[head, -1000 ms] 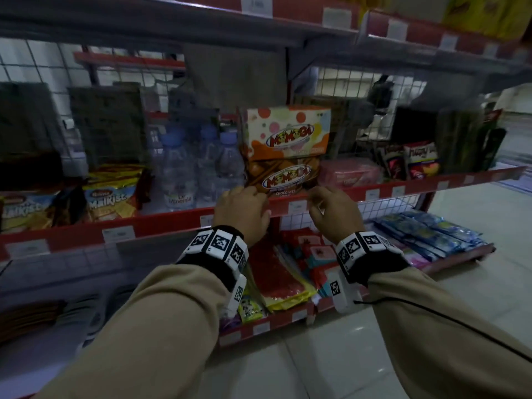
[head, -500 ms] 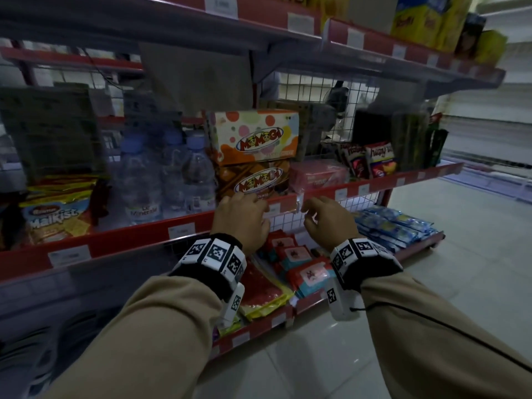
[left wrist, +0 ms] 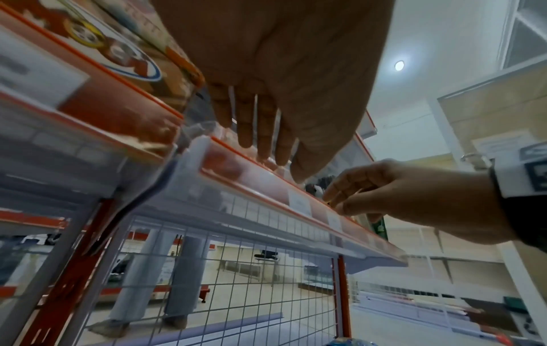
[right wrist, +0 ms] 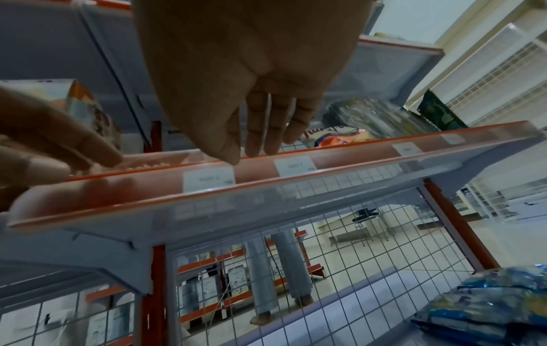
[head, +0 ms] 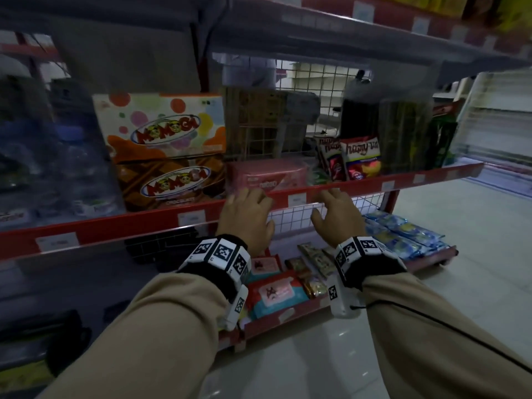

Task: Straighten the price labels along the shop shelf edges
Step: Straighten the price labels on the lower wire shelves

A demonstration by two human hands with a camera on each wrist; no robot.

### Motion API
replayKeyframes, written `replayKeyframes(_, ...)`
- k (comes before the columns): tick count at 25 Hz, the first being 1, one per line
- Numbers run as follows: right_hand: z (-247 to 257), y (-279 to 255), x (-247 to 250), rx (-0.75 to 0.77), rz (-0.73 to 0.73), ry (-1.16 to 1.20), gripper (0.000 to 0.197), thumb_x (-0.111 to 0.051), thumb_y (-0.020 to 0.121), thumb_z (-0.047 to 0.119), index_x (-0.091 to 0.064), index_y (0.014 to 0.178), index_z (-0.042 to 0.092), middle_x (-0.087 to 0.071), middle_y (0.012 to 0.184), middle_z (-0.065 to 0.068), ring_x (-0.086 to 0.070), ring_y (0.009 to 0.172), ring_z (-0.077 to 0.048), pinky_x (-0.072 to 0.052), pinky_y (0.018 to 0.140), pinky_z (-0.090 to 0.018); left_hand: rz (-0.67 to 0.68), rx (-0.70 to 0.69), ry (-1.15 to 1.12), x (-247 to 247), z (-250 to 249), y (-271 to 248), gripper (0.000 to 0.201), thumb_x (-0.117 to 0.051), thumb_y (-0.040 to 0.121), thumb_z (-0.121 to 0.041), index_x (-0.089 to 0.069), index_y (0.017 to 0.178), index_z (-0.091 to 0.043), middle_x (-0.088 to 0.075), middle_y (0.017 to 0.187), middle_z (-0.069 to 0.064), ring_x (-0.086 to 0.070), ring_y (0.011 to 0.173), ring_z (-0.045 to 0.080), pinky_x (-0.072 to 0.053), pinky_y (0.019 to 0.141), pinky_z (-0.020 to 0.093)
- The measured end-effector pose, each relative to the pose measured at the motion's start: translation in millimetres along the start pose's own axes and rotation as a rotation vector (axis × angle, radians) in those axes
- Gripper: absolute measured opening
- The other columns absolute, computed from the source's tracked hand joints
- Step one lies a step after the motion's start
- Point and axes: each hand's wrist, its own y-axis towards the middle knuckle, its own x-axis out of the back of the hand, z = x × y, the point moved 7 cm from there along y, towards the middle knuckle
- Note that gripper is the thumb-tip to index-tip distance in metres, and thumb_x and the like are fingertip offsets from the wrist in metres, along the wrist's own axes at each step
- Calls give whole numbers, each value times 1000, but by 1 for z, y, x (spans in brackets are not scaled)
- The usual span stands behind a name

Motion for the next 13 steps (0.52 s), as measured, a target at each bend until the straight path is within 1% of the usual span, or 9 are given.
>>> replayKeyframes(3,-28,19,-10,87,3,36,31,-58,87,17,-60,116,6,-58,112,-13,-49,106,-31,-44,82,-38,-31,41,46,-18,-24,27,46,-51,88,-40,-46,131,-23,-45,131,-1,-40,119,23,-33,98,37)
replayKeyframes(5,-25,22,-13,171,-36,72,32,-60,84,16,-62,116,8,-60,109,-13,-52,102,-33,-47,82,-41,-49,86,57,-23,-24,32,48,-52,89,-40,-45,133,-22,-45,131,0,-42,117,23,-32,95,37)
replayKeyframes(7,-32,27,-15,251,-77,74,33,-62,83,17,-63,115,8,-62,107,-13,-55,96,-34,-48,76,-42,-82,170,116,-30,-29,41,44,-55,87,-43,-48,125,-21,-49,123,1,-44,111,24,-33,89,38)
replayKeyframes(9,-35,27,-19,294,-104,63,35,-64,83,20,-63,115,8,-62,105,-13,-57,91,-34,-49,71,-41,-91,262,165,-34,-32,43,43,-60,83,-47,-50,116,-20,-49,116,2,-44,105,25,-32,87,39)
replayKeyframes(11,-37,29,-20,322,-128,81,36,-64,83,22,-62,115,6,-61,104,-15,-56,91,-35,-49,70,-41,-110,341,164,-37,-33,43,44,-64,80,-47,-49,111,-20,-48,112,4,-43,104,27,-31,85,41)
replayKeyframes(13,-37,32,-22,330,-148,116,37,-65,81,26,-61,111,6,-58,103,-17,-54,93,-35,-48,70,-41,-139,380,160,-39,-35,41,44,-68,79,-45,-50,109,-18,-48,111,6,-43,103,29,-31,84,42)
